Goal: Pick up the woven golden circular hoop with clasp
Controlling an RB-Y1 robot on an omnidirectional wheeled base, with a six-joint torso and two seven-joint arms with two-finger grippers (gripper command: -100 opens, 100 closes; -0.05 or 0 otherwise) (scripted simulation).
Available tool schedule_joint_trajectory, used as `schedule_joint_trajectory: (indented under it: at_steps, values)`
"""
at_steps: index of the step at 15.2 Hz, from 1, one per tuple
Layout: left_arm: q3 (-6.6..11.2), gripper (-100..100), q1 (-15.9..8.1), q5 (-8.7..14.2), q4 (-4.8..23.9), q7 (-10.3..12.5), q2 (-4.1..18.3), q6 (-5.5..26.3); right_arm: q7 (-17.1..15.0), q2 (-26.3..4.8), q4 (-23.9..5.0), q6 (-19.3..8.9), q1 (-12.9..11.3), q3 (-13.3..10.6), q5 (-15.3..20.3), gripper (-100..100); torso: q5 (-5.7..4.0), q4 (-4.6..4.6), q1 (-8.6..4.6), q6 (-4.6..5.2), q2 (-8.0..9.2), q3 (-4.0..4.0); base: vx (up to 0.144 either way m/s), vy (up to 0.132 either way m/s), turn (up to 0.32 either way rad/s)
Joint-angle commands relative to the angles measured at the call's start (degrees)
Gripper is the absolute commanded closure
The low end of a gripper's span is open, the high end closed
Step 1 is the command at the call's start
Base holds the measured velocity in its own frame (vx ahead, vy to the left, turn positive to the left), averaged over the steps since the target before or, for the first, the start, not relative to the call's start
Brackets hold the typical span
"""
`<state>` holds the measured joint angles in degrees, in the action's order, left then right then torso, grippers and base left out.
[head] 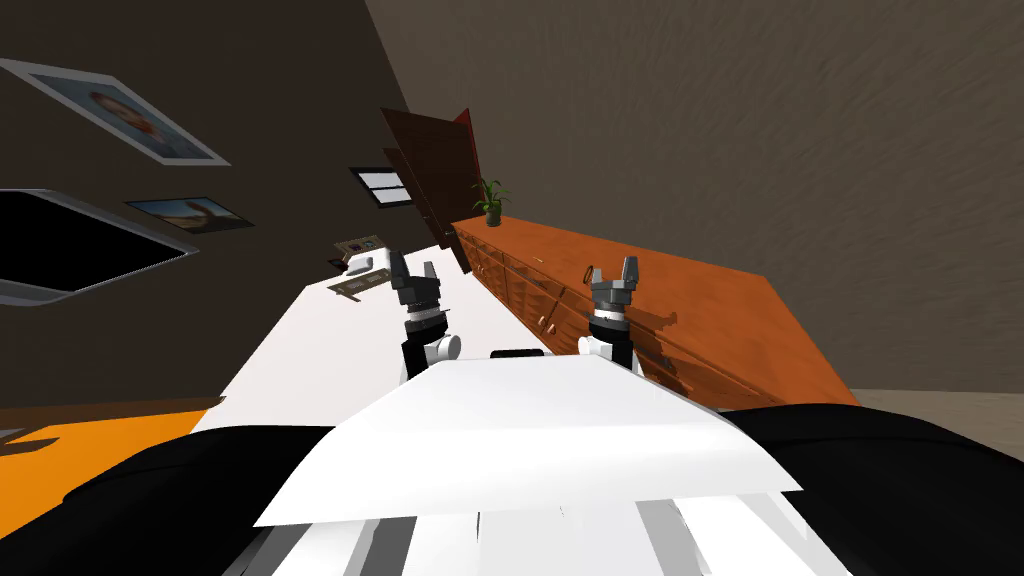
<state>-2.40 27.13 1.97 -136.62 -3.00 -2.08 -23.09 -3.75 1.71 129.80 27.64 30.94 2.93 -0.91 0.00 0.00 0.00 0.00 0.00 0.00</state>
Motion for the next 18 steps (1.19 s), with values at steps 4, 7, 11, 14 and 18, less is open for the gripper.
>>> schedule_joint_trajectory:
  at_steps: [4,7,11,14,18]
  values:
    - [0.0,0,0.0,0.0,0.0,0.0,0.0,0.0,0.71,-5.61,-1.09,-0.39,-1.6,-0.46,2.36,-100,-0.01,0.02,-0.06,0.0,0.13,0.07,-0.038,-0.011,0.011]
    - [0.0,0,-0.01,0.0,0.0,0.0,0.0,0.0,1.08,-8.13,-1.66,-0.59,-2.42,-0.71,3.56,-100,-0.02,0.06,-0.11,-0.01,0.28,0.16,-0.069,-0.019,0.019]
    - [0.0,0,-0.01,0.0,0.0,0.0,0.0,0.0,2.66,-13.72,-4.06,-1.37,-5.83,-1.83,8.53,-100,-0.04,0.07,-0.15,-0.01,0.33,0.19,-0.08,-0.031,0.032]
    - [0.0,0,-0.01,0.0,0.0,0.0,0.0,0.0,3.33,-15.67,-5.09,-1.7,-7.26,-2.32,10.62,-100,-0.04,0.08,-0.18,-0.01,0.34,0.19,-0.079,-0.036,0.037]
    - [0.0,0,-0.01,0.0,0.0,0.0,0.0,0.0,4.88,-19.35,-7.47,-2.42,-10.51,-3.5,15.36,-100,-0.04,0.07,-0.18,-0.02,0.32,0.18,-0.079,-0.034,0.039]
